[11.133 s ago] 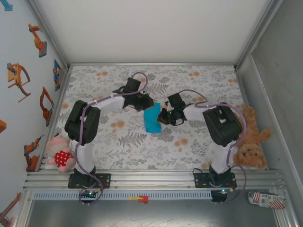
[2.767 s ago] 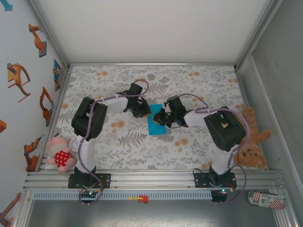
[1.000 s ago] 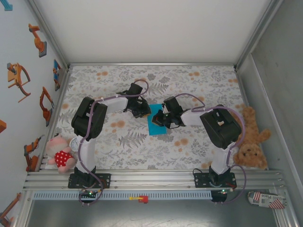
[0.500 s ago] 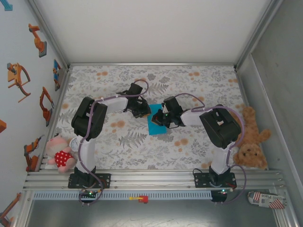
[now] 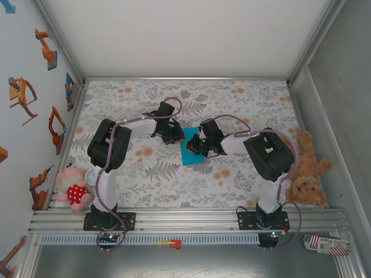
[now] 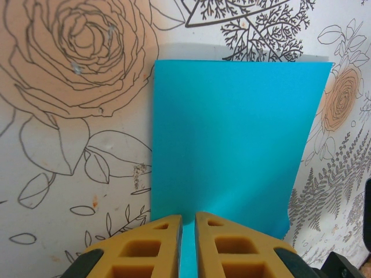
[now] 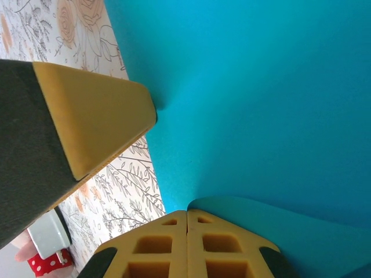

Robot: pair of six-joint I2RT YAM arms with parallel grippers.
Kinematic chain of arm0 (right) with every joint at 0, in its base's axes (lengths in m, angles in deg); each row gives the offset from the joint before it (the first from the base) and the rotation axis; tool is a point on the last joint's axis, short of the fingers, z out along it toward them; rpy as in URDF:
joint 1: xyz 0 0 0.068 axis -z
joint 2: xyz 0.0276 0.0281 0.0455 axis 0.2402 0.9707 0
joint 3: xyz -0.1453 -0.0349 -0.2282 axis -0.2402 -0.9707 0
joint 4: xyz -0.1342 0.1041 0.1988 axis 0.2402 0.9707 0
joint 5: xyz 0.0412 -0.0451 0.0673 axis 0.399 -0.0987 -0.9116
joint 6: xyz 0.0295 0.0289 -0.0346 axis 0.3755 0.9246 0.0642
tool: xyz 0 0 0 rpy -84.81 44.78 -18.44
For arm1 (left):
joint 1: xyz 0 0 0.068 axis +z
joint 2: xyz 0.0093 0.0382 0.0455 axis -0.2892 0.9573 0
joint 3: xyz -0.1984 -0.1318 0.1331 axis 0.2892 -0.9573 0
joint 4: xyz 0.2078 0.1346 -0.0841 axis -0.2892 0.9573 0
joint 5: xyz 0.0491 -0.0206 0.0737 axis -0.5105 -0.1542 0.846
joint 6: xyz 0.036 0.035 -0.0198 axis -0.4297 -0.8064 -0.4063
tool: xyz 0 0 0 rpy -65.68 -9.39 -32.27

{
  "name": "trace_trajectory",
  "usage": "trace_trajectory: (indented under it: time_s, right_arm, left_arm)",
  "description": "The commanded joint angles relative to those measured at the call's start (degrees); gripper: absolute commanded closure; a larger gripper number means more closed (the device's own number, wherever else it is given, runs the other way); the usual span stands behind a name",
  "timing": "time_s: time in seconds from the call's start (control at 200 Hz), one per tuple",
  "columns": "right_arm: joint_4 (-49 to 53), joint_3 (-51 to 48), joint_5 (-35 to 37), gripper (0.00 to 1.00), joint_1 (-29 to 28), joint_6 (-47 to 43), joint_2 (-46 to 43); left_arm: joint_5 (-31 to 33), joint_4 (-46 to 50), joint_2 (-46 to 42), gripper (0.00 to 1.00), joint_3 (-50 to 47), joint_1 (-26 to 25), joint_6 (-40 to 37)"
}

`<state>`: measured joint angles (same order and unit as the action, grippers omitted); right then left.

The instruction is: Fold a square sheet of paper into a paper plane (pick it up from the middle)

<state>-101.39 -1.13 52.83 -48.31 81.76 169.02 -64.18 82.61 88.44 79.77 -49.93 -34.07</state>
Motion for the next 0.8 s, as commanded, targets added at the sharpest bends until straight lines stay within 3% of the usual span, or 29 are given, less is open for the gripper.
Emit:
trace_trajectory:
  time_s: [0.0, 0.796]
  right_arm:
    - [0.1, 0.9, 1.5, 1.0, -0.5, 0.5, 1.0]
    - [-2.1, 1.2, 0.1, 1.0, -0.5, 1.7, 2.2]
  left_arm:
    - [1.1, 3.2, 1.5, 0.84, -1.1, 0.3, -0.8]
    - [0.9, 2.8, 1.4, 0.84, -1.5, 0.3, -0.8]
